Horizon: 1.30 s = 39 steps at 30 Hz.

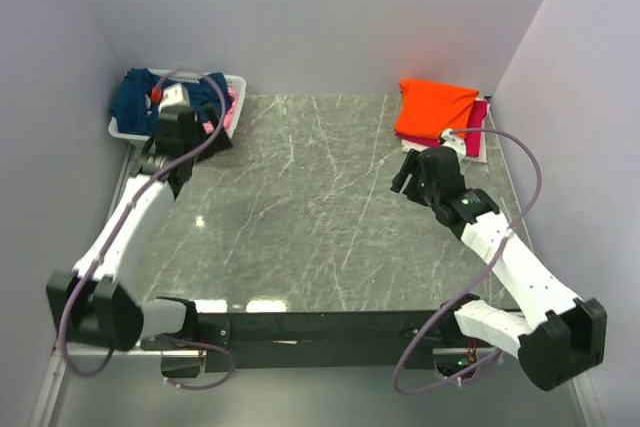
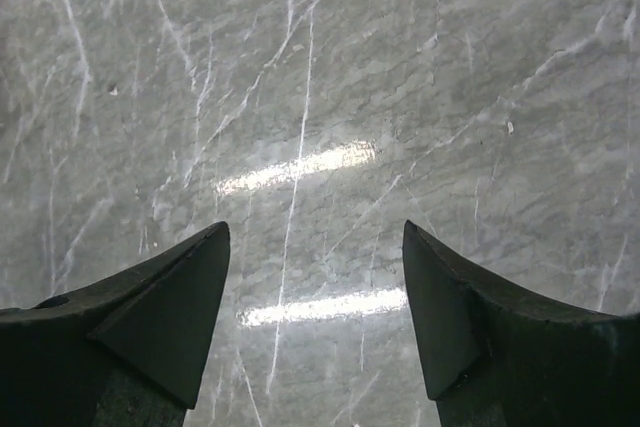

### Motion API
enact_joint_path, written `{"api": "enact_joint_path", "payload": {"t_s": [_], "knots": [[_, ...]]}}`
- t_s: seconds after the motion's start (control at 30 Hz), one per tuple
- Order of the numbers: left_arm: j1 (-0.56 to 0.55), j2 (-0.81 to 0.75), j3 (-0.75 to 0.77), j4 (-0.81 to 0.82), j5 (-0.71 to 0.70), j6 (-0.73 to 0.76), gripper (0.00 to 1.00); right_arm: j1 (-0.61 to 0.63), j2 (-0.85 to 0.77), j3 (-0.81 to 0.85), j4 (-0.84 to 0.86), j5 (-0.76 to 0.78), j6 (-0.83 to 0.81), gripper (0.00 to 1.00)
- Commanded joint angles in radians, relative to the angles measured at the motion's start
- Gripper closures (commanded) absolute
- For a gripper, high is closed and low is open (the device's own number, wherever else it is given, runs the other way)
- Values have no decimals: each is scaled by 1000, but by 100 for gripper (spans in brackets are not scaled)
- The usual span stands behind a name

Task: Fold and stack the t-shirts
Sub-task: Grab the tshirt from the pile

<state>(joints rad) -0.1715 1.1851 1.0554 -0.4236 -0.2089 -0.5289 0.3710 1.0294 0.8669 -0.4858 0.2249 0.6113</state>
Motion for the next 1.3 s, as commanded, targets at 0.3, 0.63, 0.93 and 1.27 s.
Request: {"api": "enact_joint_path", "payload": {"t_s": [0.3, 0.63, 0.93, 1.27], "knots": [[159, 569, 603, 36, -12, 34, 1, 22, 333, 289, 101, 14, 57, 24], [270, 996, 969, 55, -23, 38, 1, 20, 619, 615, -3, 2, -4, 24], [362, 1147, 970, 111, 32, -23, 6, 9, 822, 868, -111, -59, -16, 24], [371, 1231, 971, 111, 26, 23, 15, -47, 922, 1030, -161, -88, -28, 24]]}}
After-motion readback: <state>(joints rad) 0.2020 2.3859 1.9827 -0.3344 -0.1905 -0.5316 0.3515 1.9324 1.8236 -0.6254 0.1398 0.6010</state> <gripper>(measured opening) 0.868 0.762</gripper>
